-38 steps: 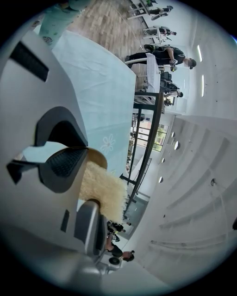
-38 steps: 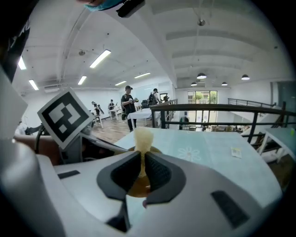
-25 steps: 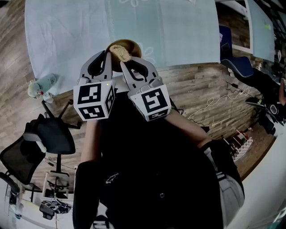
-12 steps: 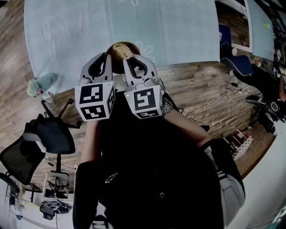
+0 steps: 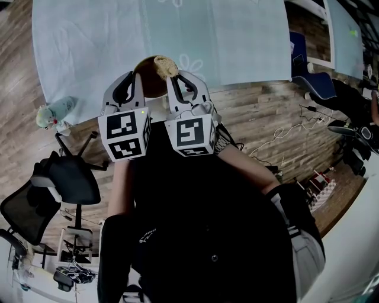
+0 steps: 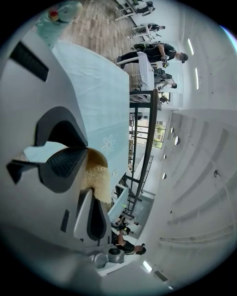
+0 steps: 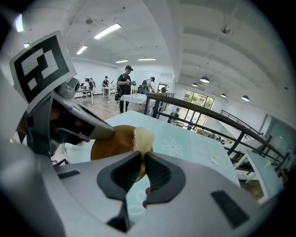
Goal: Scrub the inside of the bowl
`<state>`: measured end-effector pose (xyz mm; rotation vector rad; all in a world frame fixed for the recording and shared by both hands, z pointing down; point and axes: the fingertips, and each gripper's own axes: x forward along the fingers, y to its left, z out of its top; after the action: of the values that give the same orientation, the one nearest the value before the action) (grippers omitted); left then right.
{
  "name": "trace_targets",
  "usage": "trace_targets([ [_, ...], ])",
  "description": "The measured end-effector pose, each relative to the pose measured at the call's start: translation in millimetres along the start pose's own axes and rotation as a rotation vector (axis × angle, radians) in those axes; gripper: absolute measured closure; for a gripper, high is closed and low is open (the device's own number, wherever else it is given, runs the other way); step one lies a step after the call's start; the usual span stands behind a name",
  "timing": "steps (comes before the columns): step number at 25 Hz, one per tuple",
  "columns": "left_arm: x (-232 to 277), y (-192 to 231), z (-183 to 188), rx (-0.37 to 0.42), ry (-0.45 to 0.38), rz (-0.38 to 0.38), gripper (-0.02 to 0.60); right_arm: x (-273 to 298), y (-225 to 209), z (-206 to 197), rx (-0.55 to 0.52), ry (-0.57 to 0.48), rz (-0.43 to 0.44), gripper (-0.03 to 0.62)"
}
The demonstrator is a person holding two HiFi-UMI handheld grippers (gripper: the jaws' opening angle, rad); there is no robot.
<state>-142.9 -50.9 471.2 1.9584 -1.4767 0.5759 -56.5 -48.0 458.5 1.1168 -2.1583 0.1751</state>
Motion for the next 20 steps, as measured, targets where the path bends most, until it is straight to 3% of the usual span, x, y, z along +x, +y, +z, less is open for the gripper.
trace_targets([
  [5, 2, 2, -2, -0.026, -0.004, 0.007, 0.557, -5, -7, 5, 0.007, -0.031, -0.03, 0.557],
  [9, 4, 8, -1, -0.046, -0.015, 0.014, 0.557, -14, -11, 22, 0.041, -0.127, -0.04, 0.557],
  [15, 5, 6, 13, -0.07, -0.064, 0.01, 0.557, -18, 6, 33, 0.16, -0.141, 0.087, 0.557],
  [20, 1, 2, 21, -0.092, -0.116, 0.014, 0.557, -14, 29, 30, 0.159, -0.104, 0.19, 0.557],
])
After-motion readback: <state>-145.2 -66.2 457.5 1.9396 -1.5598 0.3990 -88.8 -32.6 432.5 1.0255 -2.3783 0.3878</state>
